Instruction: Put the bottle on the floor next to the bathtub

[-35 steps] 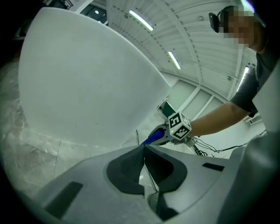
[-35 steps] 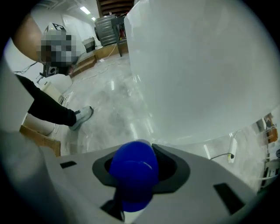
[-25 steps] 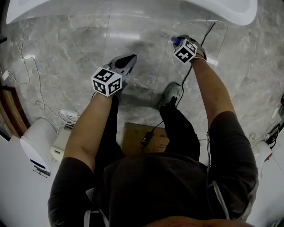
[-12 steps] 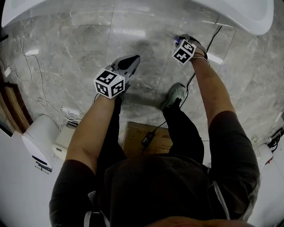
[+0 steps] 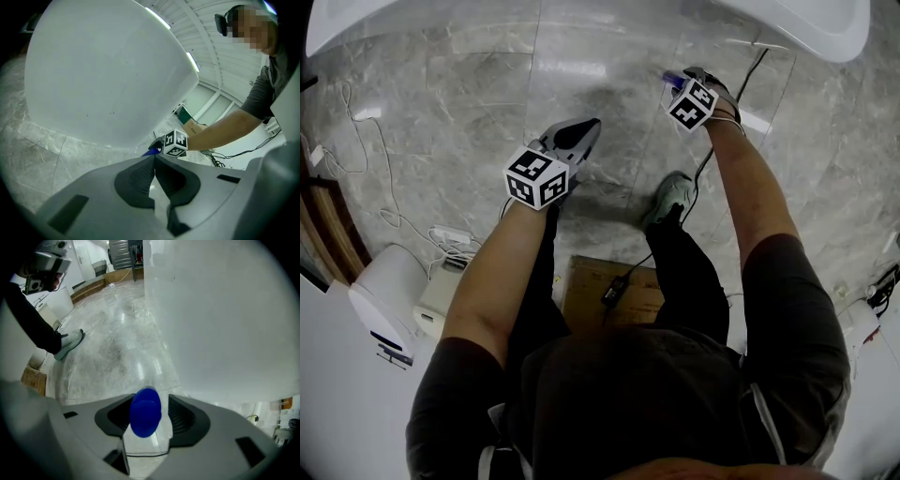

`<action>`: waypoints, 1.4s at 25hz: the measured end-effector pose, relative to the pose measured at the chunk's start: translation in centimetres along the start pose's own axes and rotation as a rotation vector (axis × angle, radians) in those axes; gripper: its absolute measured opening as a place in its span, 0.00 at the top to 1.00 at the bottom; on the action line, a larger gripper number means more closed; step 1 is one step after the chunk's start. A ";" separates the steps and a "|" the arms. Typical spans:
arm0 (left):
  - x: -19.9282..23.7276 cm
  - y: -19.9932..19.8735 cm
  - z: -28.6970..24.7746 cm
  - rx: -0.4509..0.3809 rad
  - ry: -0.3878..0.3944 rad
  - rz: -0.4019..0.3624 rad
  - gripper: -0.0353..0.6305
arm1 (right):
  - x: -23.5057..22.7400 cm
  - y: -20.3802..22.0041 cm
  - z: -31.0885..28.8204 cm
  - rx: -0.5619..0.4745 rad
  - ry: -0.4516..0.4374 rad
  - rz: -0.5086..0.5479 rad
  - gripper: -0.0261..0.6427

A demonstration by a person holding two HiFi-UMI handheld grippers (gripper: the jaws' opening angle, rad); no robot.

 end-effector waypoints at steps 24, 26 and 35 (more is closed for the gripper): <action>-26.0 -26.7 17.5 -0.066 0.090 -0.275 0.94 | -4.9 -7.4 51.2 -0.309 0.117 -0.361 0.64; -29.8 -29.5 20.1 -0.099 0.108 -0.298 0.94 | -5.7 -7.6 57.8 -0.378 0.151 -0.420 0.66; -43.9 -40.5 30.8 -0.266 0.142 -0.437 0.94 | -6.1 -7.0 80.8 -0.771 0.245 -0.655 0.72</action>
Point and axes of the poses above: the fingertips, and each gripper's own axes: z backward along the fingers, x to its left, y out of its underside, the point moved 10 cm from there along z, backward along the fingers, and after that the axes turned 8 degrees about y, right-handed, at the moved point
